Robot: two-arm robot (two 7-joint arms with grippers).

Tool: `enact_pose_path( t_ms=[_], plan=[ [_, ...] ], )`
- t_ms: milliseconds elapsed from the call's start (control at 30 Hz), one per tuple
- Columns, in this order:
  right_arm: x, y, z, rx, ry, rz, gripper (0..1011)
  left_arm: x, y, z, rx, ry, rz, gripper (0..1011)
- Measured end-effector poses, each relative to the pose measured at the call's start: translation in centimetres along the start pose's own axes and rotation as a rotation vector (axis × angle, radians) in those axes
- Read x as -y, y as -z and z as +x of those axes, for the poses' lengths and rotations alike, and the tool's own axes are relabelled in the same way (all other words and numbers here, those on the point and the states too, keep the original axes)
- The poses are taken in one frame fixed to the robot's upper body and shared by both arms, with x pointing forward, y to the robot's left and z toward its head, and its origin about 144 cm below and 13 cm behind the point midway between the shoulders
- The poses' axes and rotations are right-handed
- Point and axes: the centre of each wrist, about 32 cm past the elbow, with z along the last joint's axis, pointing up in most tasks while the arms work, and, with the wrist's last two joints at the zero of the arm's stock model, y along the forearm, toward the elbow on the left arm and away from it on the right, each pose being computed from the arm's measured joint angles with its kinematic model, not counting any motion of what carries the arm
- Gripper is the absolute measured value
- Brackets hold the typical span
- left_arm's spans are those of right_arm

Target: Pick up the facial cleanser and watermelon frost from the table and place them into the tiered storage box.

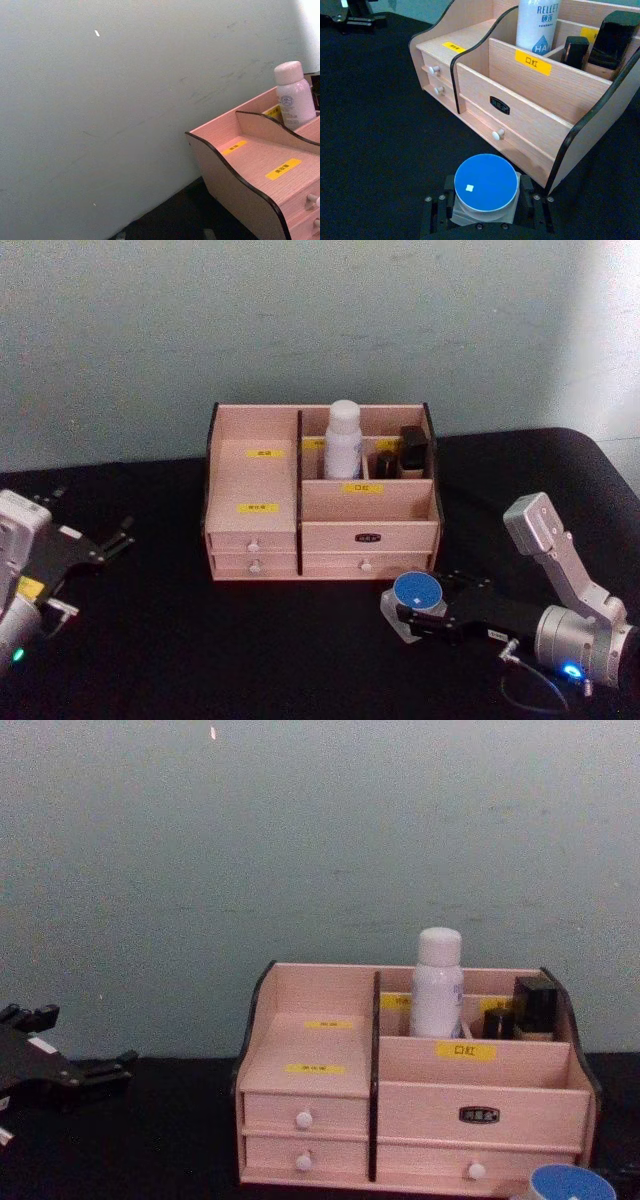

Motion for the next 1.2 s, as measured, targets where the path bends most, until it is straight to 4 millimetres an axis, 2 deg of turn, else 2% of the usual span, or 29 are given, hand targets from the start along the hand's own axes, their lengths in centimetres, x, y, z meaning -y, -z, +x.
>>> enact_pose_path(
  t_ms=[367, 1200],
  plan=[
    [0.00, -0.01, -0.01, 0.001, -0.001, 0.002, 729, 0.00, 0.00, 0.00, 0.000, 0.000, 0.000, 1001],
    [0.03, 0.02, 0.00, 0.009, -0.002, 0.002, 728, 0.00, 0.00, 0.00, 0.000, 0.000, 0.000, 1001]
  ],
)
